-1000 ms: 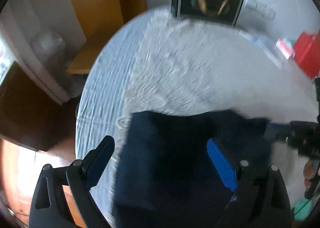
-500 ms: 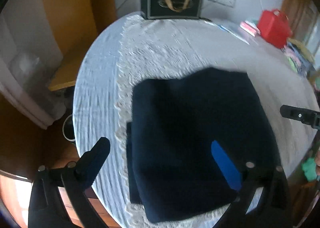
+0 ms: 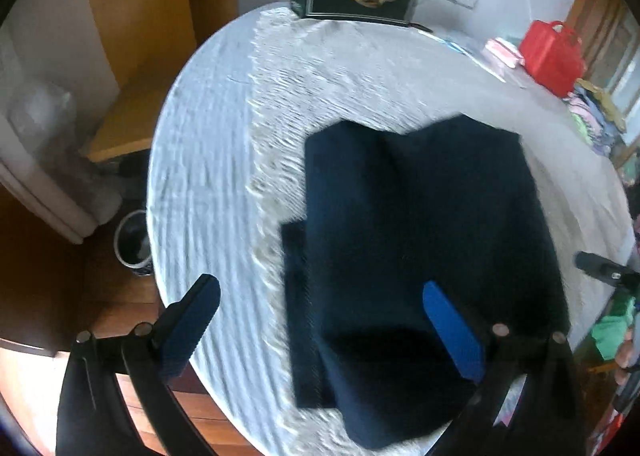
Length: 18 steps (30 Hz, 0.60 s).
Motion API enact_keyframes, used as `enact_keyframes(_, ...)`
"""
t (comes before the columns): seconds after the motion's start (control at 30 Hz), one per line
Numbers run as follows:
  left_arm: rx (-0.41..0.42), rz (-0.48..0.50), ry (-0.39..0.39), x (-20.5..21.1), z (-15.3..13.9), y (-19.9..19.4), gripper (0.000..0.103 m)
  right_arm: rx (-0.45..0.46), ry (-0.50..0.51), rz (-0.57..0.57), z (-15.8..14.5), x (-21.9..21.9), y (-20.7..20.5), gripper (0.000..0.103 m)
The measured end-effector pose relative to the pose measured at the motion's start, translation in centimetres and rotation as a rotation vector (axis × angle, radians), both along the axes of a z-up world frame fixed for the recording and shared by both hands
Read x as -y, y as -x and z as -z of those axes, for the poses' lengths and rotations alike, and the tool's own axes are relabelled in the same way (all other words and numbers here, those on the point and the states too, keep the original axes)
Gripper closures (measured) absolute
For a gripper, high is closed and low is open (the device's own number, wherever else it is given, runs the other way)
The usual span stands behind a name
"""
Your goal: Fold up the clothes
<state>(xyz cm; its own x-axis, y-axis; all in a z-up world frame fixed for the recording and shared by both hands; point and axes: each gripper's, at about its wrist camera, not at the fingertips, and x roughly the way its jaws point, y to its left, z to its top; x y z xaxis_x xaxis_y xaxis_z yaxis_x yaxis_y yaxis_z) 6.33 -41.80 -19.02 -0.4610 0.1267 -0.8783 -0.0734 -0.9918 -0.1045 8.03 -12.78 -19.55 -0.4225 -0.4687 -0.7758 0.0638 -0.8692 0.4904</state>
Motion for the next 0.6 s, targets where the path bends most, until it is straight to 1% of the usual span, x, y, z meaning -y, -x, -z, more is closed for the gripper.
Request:
enact_keyframes(0.03,0.017,-0.003,-0.012,0.0,0.5,0.4,0.000,-0.002,0.006,0.010,-0.1,-0.2,0.2,0.038)
enact_keyframes(0.1,0.061,-0.004,-0.047,0.1,1.9,1.2,0.000,0.010,0.012,0.014,0.3,0.2,0.8,0.038)
enact_keyframes(0.17,0.110,-0.003,-0.123,0.2,3.5,2.6,0.000,0.027,0.011,0.015,0.9,0.7,1.5,0.038)
enact_keyframes(0.27,0.153,-0.027,-0.197,0.0,5.0,2.5,0.000,0.055,-0.010,0.015,2.2,1.3,2.6,0.038)
enact_keyframes(0.3,0.136,-0.023,-0.191,-0.1,5.0,2.4,0.000,0.064,-0.013,0.013,2.9,1.7,3.0,0.038)
enact_keyframes(0.37,0.131,0.001,-0.169,-0.5,5.1,2.2,0.000,0.075,-0.013,0.007,4.1,2.3,3.6,0.035)
enact_keyframes(0.4,0.142,0.012,-0.179,-0.6,4.9,2.2,0.007,0.078,-0.021,0.005,4.5,2.6,3.8,0.035)
enact_keyframes(0.43,0.153,0.023,-0.190,-0.7,4.7,2.2,0.019,0.080,-0.036,0.003,4.9,2.9,4.0,0.038)
enact_keyframes(0.47,0.161,0.039,-0.215,-1.0,4.1,2.2,0.037,0.078,-0.037,-0.001,5.0,3.2,4.0,0.049)
enact_keyframes(0.5,0.155,0.048,-0.200,-1.3,4.1,2.1,0.042,0.072,-0.028,-0.010,4.8,3.3,3.8,0.057)
enact_keyframes(0.53,0.150,0.057,-0.185,-1.6,4.2,2.1,0.042,0.066,-0.019,-0.022,4.6,3.5,3.7,0.060)
enact_keyframes(0.6,0.140,0.075,-0.157,-2.3,4.2,2.0,0.042,0.078,-0.008,-0.026,5.0,3.4,4.1,0.060)
